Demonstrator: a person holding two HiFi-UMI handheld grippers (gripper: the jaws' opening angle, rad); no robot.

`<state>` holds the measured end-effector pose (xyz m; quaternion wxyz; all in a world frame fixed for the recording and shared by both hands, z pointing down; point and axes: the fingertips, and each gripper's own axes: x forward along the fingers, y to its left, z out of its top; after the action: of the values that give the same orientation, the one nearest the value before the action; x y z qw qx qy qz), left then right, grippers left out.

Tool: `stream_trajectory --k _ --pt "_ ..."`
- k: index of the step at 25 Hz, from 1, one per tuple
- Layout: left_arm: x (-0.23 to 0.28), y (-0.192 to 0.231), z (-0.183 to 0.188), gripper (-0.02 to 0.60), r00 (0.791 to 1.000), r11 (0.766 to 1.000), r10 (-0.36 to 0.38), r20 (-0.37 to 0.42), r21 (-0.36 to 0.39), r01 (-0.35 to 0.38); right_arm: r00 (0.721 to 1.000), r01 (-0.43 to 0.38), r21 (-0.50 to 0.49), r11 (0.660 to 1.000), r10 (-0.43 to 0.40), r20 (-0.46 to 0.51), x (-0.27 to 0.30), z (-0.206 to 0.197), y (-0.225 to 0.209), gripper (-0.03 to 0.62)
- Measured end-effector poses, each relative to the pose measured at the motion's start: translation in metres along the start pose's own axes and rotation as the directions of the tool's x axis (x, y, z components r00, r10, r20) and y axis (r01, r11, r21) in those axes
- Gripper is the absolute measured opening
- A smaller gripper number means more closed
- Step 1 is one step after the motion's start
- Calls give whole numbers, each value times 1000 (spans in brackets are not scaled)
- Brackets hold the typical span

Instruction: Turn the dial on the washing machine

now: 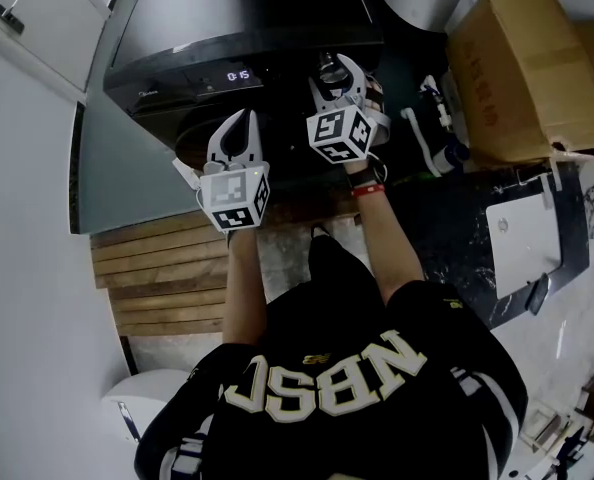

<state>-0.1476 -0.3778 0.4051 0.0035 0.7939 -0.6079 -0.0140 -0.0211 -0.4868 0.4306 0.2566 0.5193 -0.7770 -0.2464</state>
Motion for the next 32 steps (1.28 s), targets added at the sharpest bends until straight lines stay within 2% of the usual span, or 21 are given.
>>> stream_trajectory --k 2,4,7,8,22,24,25,26,29,30,32 --pt "0 0 1 14 1000 1000 0 1 0 0 1000 -1 44 999 1 6 0 1 -2 256" --pt "0 1 3 14 1000 1000 1 3 0 -1 1000 -2 136 991 -1 21 0 1 -5 256" --pt "0 2 6 14 1000 1000 2 10 0 -2 999 -8 358 934 -8 45 -1 -1 -13 256" --pt "0 2 6 14 1000 1000 2 12 -1 -2 999 -7 398 917 -11 43 -1 -2 -14 256" --pt "-1 1 6 14 1000 1000 -3 18 -7 3 1000 10 419 908 -18 16 -1 -3 -14 256" --pt "0 0 5 14 1000 1000 -5 16 -9 5 1000 14 442 897 -23 15 -1 -4 -15 256" --pt "0 0 5 14 1000 1000 -6 16 -10 6 999 16 475 880 -29 20 0 -6 -16 256" --pt "0 0 5 14 1000 1000 -6 17 -11 6 999 16 530 848 -37 29 0 -9 -18 256" --pt "0 1 6 14 1000 1000 -7 19 -11 7 996 5 733 681 -70 58 0 -19 -25 256" --pt "-1 1 5 14 1000 1000 -7 19 -11 7 996 3 757 653 -74 59 0 -20 -26 256" --pt "-1 3 5 14 1000 1000 -6 18 -13 6 996 2 751 661 -70 58 0 -19 -25 256"
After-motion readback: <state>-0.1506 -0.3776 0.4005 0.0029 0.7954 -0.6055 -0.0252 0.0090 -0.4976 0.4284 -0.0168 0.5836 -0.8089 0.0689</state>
